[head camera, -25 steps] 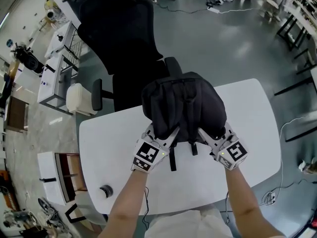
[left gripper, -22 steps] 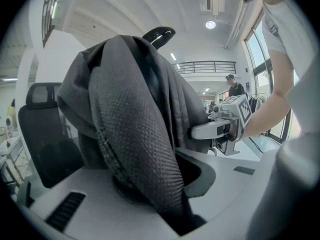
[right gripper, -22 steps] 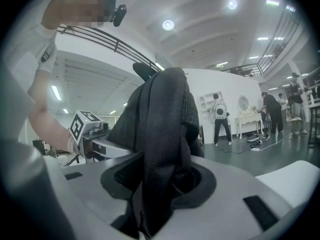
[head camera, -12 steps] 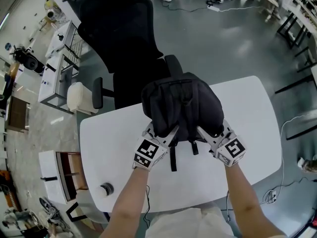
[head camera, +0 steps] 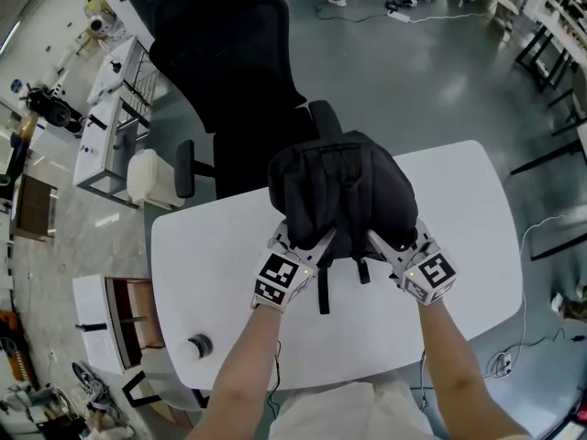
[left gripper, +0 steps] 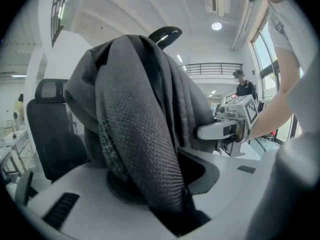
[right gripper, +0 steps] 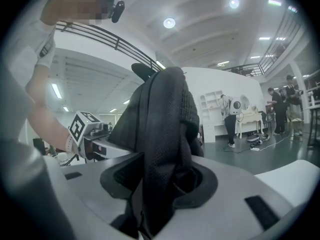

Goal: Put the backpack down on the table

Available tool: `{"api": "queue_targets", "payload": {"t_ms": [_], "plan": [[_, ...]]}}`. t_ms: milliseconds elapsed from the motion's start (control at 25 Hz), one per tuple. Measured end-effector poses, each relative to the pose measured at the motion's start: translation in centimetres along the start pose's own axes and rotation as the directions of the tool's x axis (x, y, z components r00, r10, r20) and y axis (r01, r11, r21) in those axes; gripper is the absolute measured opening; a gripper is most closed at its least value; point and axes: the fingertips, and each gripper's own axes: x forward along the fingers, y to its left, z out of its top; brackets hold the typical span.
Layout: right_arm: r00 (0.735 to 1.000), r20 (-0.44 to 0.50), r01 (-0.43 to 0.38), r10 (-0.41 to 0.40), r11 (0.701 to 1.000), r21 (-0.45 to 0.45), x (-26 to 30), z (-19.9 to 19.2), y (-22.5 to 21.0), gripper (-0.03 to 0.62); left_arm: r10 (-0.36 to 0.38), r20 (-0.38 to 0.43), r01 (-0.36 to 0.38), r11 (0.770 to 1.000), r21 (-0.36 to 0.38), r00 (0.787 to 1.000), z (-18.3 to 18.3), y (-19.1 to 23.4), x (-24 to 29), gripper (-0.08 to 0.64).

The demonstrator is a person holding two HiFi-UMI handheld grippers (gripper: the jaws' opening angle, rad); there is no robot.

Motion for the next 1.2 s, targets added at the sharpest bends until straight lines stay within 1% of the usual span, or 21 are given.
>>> {"api": "queue_targets", "payload": {"t_ms": [280,640,920,1200], "plan": [[0.999,-0.027,0.030,-0.030,1.000,-0.010,0.2,-0.1,-0.2,0.199,0.027,0.007,-0.026,0.999,-0.035,1.000,-0.1,0.6,-0.2,0.189],[0.997,-0.064,0.053,-0.052,0.999,0.008,0.1,-0.4,-0.4,0.233,0.025,0.003,-0.024,0.996,-0.084,1.000,-0.7,0.9,-0.9,0.214],[0.993,-0.068,0.096,-0.094,0.995,0.017,-0.5,-0.3,-0.5,0.254,0.057,0.013,-0.054,0.987,-0.151,0.998,-1.2,1.1,-2.5,0.264],[0.986,-0.066,0.157,-0.156,0.987,0.019,-1.8,-0.1,-0.9,0.256,0.093,0.001,-0.092,0.985,-0.147,0.996,-1.7,1.4,-4.4,0.264]]}}
